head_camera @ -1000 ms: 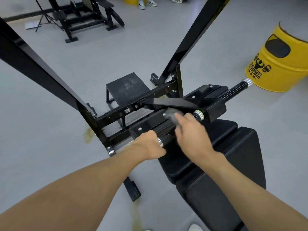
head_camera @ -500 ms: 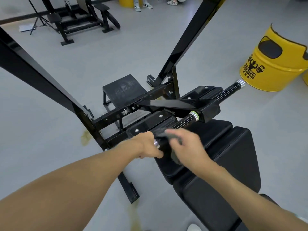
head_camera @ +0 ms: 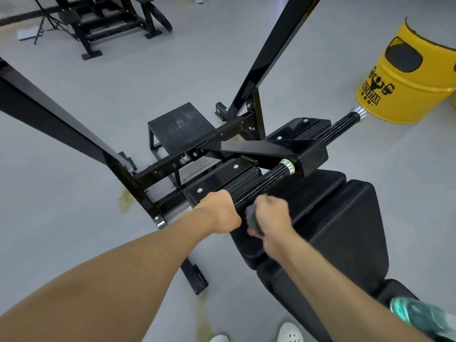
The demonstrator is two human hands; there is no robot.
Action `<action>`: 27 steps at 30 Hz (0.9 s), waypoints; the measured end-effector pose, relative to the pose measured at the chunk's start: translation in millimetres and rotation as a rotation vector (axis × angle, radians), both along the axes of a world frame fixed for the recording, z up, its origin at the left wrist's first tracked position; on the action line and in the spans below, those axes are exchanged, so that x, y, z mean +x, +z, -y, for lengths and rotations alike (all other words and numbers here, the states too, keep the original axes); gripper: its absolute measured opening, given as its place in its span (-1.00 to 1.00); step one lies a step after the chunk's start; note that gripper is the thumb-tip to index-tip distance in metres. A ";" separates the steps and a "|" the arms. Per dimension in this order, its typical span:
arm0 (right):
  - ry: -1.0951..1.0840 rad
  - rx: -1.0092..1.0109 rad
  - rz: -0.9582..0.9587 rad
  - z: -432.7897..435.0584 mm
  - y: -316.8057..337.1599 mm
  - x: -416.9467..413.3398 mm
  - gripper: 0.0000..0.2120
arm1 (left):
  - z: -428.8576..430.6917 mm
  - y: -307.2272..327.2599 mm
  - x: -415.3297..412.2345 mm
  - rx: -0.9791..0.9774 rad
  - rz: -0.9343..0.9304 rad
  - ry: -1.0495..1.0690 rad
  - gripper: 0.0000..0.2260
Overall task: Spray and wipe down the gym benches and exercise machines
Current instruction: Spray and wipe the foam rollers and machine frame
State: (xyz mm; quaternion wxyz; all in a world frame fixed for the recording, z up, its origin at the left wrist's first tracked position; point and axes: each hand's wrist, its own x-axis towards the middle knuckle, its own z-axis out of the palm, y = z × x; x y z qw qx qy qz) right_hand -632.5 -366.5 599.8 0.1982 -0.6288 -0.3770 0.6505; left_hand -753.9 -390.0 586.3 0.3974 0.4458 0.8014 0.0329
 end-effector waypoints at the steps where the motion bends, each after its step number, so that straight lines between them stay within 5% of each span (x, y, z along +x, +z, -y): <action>1: 0.092 -0.015 -0.014 11.4 3.1 0.9 -0.68 | -0.3 0.4 0.3 0.001 0.009 0.001 -0.86; 4: 0.162 -0.079 -0.042 8.1 8.1 8.4 -0.66 | 0.3 1.0 1.5 -0.013 0.007 -0.013 -0.86; 8: -0.353 -0.159 -0.217 -39.1 2.9 17.6 -0.73 | 2.4 -1.9 1.9 -0.010 -0.006 -0.014 -0.77; 10: -0.418 -0.163 -0.289 -47.2 -0.7 16.7 -0.78 | 3.5 -2.3 1.6 -0.002 0.004 -0.003 -0.68; 14: -0.232 -0.110 -0.126 -24.7 -12.3 8.4 -0.73 | 1.0 -3.2 0.7 0.003 0.027 0.016 -0.52; 21: 0.198 -0.085 -0.113 17.9 -10.3 16.8 -0.72 | 4.5 5.6 2.4 -0.021 0.023 -0.014 -0.47; 23: -0.015 -0.144 -0.207 -9.2 -21.3 25.6 -0.79 | 4.4 6.3 1.8 -0.019 0.015 -0.020 -0.46; 27: -0.490 -0.370 -0.711 -60.2 -40.1 38.2 -0.90 | 5.1 1.9 2.3 0.010 0.012 -0.021 -0.45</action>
